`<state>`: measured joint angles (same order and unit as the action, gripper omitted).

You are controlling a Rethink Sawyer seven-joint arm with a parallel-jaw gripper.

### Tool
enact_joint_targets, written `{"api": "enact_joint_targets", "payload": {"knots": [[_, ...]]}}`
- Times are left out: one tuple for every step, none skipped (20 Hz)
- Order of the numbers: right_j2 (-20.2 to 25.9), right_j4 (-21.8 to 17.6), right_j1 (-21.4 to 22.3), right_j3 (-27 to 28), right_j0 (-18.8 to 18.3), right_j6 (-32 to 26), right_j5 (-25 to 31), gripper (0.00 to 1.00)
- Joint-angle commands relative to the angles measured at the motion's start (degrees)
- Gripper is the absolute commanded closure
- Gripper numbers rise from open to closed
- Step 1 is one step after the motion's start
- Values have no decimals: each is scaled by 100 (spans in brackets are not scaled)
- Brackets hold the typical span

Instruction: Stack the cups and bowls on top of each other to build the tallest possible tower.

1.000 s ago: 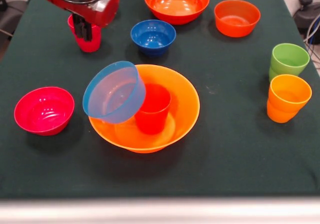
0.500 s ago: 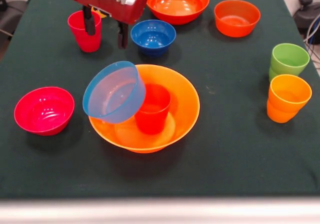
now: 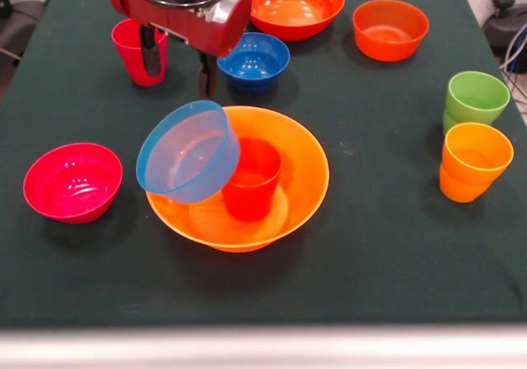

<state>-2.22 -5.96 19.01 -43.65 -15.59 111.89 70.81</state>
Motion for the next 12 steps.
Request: {"api": "enact_joint_targets", "payload": {"knots": [[130, 87, -595, 478, 125, 996, 630, 0], [117, 102, -643, 557, 130, 1006, 670, 0], [100, 121, -658, 568, 141, 1019, 672, 0], [83, 140, -674, 580, 152, 1032, 674, 0], [67, 160, -672, 566, 159, 1034, 655, 0], [49, 182, -686, 596, 180, 1057, 681, 0], [25, 204, -693, 583, 204, 1070, 664, 0], [10, 231, -695, 587, 233, 1086, 664, 0], [-9, 252, -693, 566, 254, 1091, 646, 0], [-24, 281, -687, 556, 281, 1110, 637, 0], [-44, 306, -701, 570, 304, 1137, 649, 0], [-60, 332, -698, 565, 325, 1155, 648, 0]]}}
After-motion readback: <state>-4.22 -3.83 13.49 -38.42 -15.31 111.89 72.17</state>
